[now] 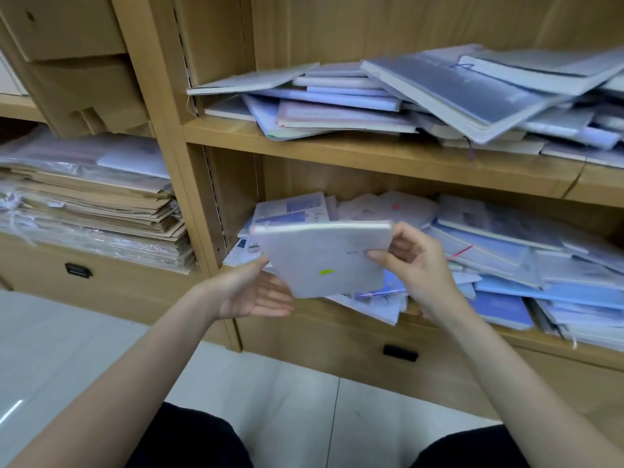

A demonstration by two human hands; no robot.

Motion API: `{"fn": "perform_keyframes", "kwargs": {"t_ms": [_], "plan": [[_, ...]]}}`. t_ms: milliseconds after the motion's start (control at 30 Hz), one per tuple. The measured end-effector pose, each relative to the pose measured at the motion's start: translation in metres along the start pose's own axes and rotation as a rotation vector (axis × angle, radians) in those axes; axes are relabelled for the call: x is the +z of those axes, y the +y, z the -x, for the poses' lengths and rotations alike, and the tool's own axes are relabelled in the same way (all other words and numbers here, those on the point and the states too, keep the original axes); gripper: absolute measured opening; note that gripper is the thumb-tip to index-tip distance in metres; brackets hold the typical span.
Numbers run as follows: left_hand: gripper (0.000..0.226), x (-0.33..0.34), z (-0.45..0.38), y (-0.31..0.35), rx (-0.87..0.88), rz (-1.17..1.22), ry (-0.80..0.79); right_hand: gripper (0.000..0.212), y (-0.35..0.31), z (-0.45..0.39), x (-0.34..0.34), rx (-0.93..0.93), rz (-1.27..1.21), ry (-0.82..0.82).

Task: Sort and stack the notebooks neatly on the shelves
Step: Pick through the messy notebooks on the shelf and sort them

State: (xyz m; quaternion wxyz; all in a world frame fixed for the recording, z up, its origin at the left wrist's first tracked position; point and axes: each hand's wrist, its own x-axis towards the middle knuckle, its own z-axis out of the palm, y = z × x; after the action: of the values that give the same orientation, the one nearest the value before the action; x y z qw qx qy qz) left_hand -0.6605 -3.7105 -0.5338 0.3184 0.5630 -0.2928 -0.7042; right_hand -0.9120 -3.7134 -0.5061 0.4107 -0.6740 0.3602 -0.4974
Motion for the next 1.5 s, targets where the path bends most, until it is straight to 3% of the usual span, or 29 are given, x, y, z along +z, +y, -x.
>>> {"fn": "perform_keyframes", "kwargs": {"t_ms": [67,167,267,367,433,500,567,633,800,900,1000,1067,1133,1233,1300,1433,1500], "plan": [[0.049,-0.001,0.007,0.009,0.062,0.183,-0.069,0.034,-0.01,-0.002,0.003,-0.098,0.044,-0.091],[0.048,-0.001,0.012,0.014,0.209,0.208,-0.057,0.04,0.001,-0.002,0.003,-0.159,0.276,-0.148],[0.067,-0.005,0.012,0.013,0.315,0.257,-0.015,0.036,0.025,-0.003,-0.009,0.038,0.251,-0.068],[0.062,-0.011,0.012,0.011,0.362,0.209,0.083,0.022,0.054,-0.025,-0.028,0.36,0.205,0.321],[0.057,-0.012,0.012,0.011,0.362,0.178,0.103,0.032,0.067,-0.044,-0.031,0.585,0.021,0.443],[0.053,-0.012,0.012,0.012,0.352,0.175,0.099,0.042,0.075,-0.062,-0.027,0.699,-0.235,0.46],[0.05,-0.013,0.013,0.013,0.349,0.185,0.105,0.036,0.077,-0.072,-0.023,0.745,-0.353,0.524],[0.047,-0.015,0.014,0.013,0.353,0.197,0.113,0.027,0.08,-0.077,-0.023,0.804,-0.292,0.536],[0.044,-0.015,0.015,0.009,0.351,0.228,0.137,0.028,0.073,-0.091,-0.036,0.863,-0.036,0.449],[0.046,-0.01,0.012,0.008,0.361,0.235,0.137,0.022,0.049,-0.086,-0.043,0.811,-0.03,0.441],[0.042,-0.003,0.01,0.011,0.362,0.293,0.121,0.016,0.015,-0.062,-0.045,0.7,-0.304,0.477],[0.041,0.002,0.008,0.011,0.355,0.311,0.121,0.007,0.002,-0.039,-0.044,0.643,-0.394,0.417],[0.041,0.004,0.007,0.011,0.342,0.303,0.154,0.002,-0.002,-0.021,-0.045,0.561,-0.145,0.441],[0.039,0.004,0.009,0.009,0.363,0.327,0.19,0.015,-0.017,-0.013,-0.04,0.282,0.505,0.462],[0.038,0.006,0.01,0.005,0.381,0.34,0.16,0.019,-0.032,-0.006,-0.015,0.158,0.696,0.303],[0.033,0.023,0.008,-0.006,0.335,0.447,0.087,0.009,-0.021,0.023,0.054,-0.116,0.934,-0.23],[0.026,0.024,0.01,-0.011,0.284,0.47,0.075,0.019,-0.012,0.029,0.068,-0.191,0.978,-0.347]]}}
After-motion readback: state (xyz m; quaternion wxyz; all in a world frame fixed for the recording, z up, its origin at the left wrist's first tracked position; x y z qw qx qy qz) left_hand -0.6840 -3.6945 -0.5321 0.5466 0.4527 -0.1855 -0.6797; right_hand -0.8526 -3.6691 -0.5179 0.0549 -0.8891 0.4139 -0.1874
